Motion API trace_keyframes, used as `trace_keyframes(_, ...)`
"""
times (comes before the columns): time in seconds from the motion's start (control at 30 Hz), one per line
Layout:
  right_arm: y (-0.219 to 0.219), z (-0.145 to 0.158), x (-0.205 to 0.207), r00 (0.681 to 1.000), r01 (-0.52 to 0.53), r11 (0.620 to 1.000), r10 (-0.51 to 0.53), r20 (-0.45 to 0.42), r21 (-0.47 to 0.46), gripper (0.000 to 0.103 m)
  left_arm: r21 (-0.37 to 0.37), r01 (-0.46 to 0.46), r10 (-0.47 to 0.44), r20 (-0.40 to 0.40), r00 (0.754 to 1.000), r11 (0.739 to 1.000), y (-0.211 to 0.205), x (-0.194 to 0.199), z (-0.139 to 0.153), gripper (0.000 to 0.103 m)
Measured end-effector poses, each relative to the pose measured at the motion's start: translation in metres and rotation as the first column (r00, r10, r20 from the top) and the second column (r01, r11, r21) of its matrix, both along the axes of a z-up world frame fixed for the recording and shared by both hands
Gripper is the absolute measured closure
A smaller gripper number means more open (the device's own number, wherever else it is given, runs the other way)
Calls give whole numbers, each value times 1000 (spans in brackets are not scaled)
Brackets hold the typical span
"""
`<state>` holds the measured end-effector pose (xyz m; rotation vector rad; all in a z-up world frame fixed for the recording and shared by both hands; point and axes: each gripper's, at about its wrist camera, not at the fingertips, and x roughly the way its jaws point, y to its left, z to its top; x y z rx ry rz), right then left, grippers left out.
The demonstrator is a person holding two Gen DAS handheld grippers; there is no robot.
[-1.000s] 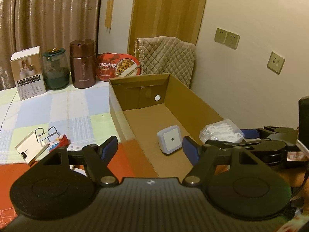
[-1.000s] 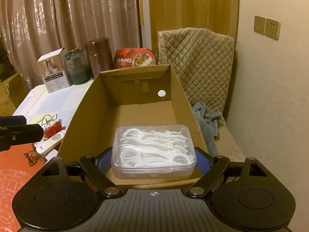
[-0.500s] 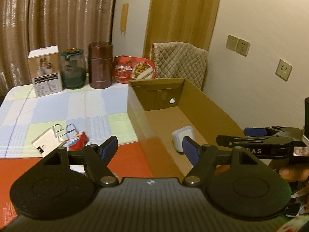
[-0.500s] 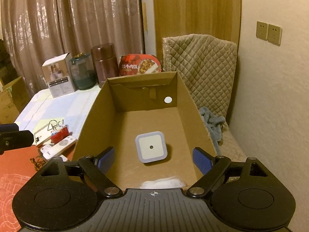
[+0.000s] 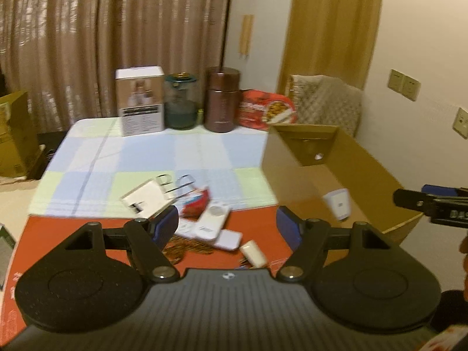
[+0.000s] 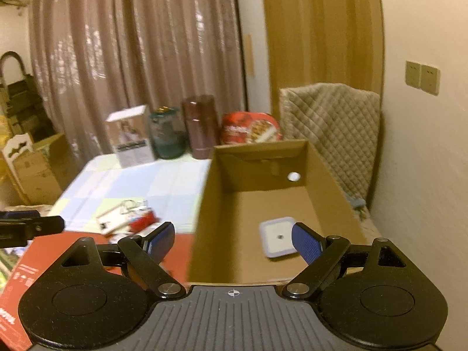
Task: Organize rigid objects
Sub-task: 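Withdraw both tools from the cardboard box back over the mat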
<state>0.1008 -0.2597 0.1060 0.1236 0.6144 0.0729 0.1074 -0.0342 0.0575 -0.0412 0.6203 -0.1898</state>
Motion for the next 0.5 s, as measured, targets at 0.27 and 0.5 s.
trace_keyframes(0.27,49,-7,-18,996,-86,996,86,28,6,19,23,-67,67,-10,998,997,40,-18,-11,33)
trace_keyframes(0.5,82,-35,-24,988,-155,988,155,-8,-1,19,45,-91,93,-32,995,995,59,-25,-29,33)
